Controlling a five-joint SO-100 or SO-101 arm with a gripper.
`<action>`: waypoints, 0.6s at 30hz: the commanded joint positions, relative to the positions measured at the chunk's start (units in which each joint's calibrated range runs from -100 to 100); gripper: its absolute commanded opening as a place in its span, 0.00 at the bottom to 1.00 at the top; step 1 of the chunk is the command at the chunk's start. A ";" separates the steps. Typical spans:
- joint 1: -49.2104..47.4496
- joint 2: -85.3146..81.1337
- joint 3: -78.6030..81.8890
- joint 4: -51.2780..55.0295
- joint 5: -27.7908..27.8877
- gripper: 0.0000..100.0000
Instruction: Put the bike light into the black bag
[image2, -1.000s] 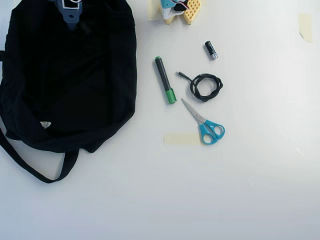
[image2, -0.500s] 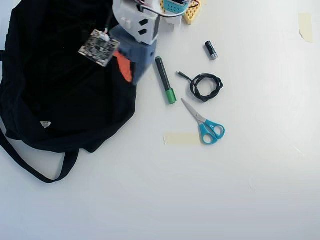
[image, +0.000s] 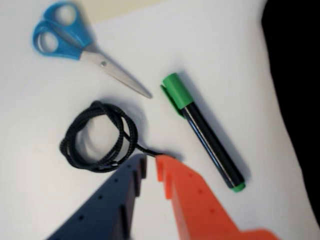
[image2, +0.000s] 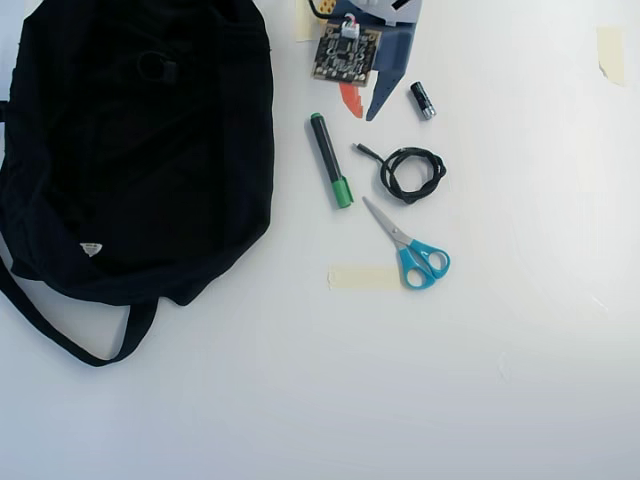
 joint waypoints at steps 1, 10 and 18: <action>-2.29 -15.71 23.11 -11.50 0.07 0.02; -2.96 -43.43 64.44 -24.85 1.02 0.02; -2.81 -63.60 79.36 -21.67 5.16 0.02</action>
